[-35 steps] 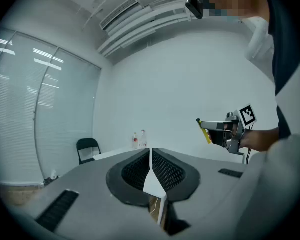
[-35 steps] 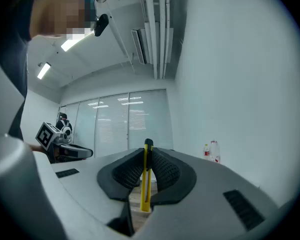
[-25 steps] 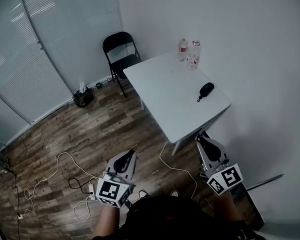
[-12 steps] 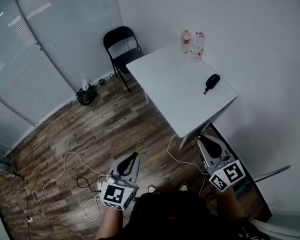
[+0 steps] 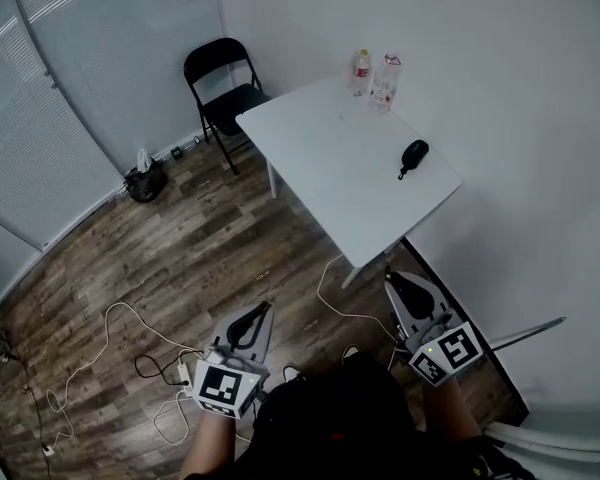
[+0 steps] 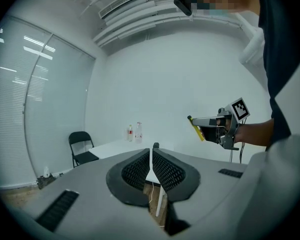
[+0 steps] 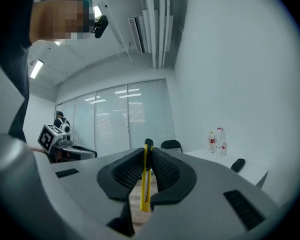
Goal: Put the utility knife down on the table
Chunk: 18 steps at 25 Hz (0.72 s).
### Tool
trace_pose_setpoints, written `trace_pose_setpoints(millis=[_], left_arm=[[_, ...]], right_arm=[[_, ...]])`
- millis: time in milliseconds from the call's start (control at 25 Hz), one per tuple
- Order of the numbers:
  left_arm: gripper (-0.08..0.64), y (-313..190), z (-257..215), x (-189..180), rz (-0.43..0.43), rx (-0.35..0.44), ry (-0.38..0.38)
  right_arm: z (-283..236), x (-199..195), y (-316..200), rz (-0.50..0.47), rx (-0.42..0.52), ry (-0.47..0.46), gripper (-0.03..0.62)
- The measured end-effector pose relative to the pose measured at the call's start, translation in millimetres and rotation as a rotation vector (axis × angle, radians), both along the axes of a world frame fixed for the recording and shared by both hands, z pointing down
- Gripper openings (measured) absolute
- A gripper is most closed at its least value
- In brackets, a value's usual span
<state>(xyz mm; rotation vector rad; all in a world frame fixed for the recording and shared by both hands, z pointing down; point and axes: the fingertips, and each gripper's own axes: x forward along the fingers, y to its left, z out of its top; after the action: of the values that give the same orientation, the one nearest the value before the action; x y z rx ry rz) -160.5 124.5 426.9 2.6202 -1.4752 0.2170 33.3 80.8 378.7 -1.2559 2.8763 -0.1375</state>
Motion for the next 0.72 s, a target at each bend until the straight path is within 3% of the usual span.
trace_pose_setpoints(millis=[360, 720], left_arm=[[0.034, -51.2, -1.2, 11.6, 0.0, -0.032, 0.047], [0.035, -145.5, 0.6, 50.0, -0.032, -0.041, 0.03]], right_arm=[[15.4, 19.3, -55.8, 0.022, -0.022, -0.018, 0.061], [27.3, 58.7, -158.1, -0.006, -0.013, -0.04, 0.061]])
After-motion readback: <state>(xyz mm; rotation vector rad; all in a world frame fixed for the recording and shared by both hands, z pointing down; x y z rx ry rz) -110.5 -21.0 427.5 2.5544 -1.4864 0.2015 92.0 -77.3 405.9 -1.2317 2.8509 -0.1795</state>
